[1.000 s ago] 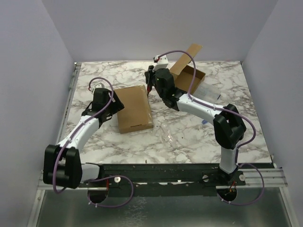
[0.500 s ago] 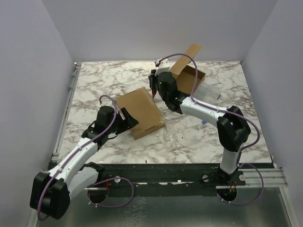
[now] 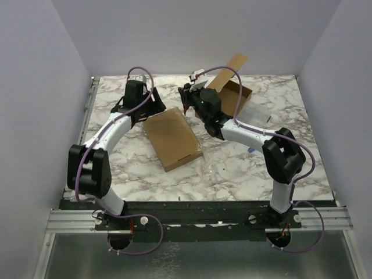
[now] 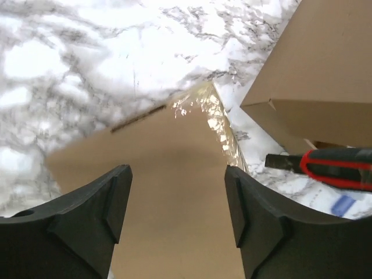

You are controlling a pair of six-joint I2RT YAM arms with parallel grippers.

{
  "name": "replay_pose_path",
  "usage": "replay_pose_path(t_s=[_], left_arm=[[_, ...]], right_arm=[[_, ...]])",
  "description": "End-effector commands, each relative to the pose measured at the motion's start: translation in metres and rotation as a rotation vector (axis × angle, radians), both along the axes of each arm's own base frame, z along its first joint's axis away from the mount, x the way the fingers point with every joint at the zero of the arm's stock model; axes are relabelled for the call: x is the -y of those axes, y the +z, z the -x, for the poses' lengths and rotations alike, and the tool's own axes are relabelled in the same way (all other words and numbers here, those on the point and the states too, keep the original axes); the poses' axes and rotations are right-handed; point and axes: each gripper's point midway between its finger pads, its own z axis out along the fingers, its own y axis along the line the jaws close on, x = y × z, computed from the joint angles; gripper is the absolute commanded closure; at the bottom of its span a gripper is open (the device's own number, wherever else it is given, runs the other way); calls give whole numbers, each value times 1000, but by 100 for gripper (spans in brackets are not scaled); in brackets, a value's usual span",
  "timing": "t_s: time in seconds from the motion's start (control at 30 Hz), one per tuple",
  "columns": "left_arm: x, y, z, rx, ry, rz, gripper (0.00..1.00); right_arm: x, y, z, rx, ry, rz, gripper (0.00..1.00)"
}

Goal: Unpack the express box
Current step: Cut the express box at the center of the board.

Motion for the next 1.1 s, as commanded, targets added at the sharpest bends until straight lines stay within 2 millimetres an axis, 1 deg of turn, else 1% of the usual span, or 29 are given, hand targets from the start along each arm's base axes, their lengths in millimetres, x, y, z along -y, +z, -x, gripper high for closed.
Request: replay_pose_path(t_s=[0.0,0.07,0.13,0.2,0.3,0.4,0.5,0.57,0.63,0.73,1.07], left_arm=[[12,5,-51,89,-175,-103,31],[17,-7,-65,81,-209,-120,32],[23,-23,-75,61,-256,-125,35],[24,-40,-79,35,-285,-142,38],[26,-61,-82,10,-316,-163,41],[28,-68,-82,5,-342,-157,44],[28,-77,-79,-14,-339,-152,44],[27,-85,-77,-33,-336,-151,45],[26,-93,-75,-50,-331,-158,47],[25,-96,-74,-59,-329,-160,53],[22,-103,-71,-75,-318,-168,56]], right_arm=[[-21,19,-11,106,83,-33,100],[-26,14,-20,100,69,-38,100],[-26,9,-28,103,44,-49,100],[-27,5,-33,98,38,-48,100],[-31,2,-37,98,48,-39,100],[-34,-4,-41,89,51,-30,100],[-35,-8,-43,84,49,-24,100],[-36,-11,-44,80,45,-15,100],[-36,-14,-46,74,42,-10,100],[-36,-17,-47,84,40,20,100],[-37,-26,-55,82,22,46,100]])
